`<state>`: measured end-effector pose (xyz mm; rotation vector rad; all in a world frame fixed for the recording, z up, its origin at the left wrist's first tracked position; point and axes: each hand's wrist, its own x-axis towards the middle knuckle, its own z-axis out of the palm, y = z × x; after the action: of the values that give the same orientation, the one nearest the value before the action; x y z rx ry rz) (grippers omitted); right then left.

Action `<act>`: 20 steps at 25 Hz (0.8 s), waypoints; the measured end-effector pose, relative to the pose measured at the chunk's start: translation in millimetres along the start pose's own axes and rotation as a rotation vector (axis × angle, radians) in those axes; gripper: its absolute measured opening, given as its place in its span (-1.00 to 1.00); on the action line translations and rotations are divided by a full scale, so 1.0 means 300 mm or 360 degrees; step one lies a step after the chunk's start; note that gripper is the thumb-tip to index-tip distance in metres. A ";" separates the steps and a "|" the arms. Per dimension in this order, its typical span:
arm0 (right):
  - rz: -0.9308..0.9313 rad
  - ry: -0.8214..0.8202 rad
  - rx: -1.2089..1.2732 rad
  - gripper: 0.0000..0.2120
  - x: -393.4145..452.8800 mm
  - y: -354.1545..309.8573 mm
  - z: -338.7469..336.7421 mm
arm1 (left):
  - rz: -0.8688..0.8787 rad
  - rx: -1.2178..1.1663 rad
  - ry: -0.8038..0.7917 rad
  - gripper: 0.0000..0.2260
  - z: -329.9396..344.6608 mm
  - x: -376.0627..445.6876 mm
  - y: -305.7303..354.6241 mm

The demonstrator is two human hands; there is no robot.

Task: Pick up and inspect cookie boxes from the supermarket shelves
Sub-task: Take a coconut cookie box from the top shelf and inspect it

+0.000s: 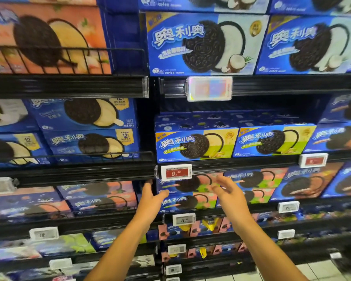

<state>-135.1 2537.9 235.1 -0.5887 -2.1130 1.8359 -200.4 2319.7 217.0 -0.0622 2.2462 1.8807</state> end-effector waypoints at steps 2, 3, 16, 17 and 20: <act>0.0031 -0.0220 -0.0091 -0.82 -0.030 -0.042 -0.038 | -0.0006 0.0199 -0.0147 -0.55 -0.021 -0.084 -0.004; 0.0015 -0.0308 -0.0137 -0.82 -0.042 -0.066 -0.056 | -0.0006 0.0248 -0.0224 -0.60 -0.027 -0.127 0.008; -0.1035 -0.0680 0.0382 -0.72 -0.104 -0.778 -0.260 | 0.1156 -0.0379 0.0041 -0.78 -0.166 -0.368 0.738; -0.1145 -0.0637 0.0430 -0.77 -0.094 -0.846 -0.266 | 0.1246 -0.0405 0.0116 -0.81 -0.173 -0.361 0.803; -0.1410 -0.0436 0.0469 -0.72 -0.043 -1.042 -0.285 | 0.1395 -0.0370 0.0273 -0.74 -0.181 -0.342 0.994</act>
<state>-121.6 2572.1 557.4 0.6147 -1.7330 1.6568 -157.2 2311.0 533.8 0.8924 2.3503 2.6161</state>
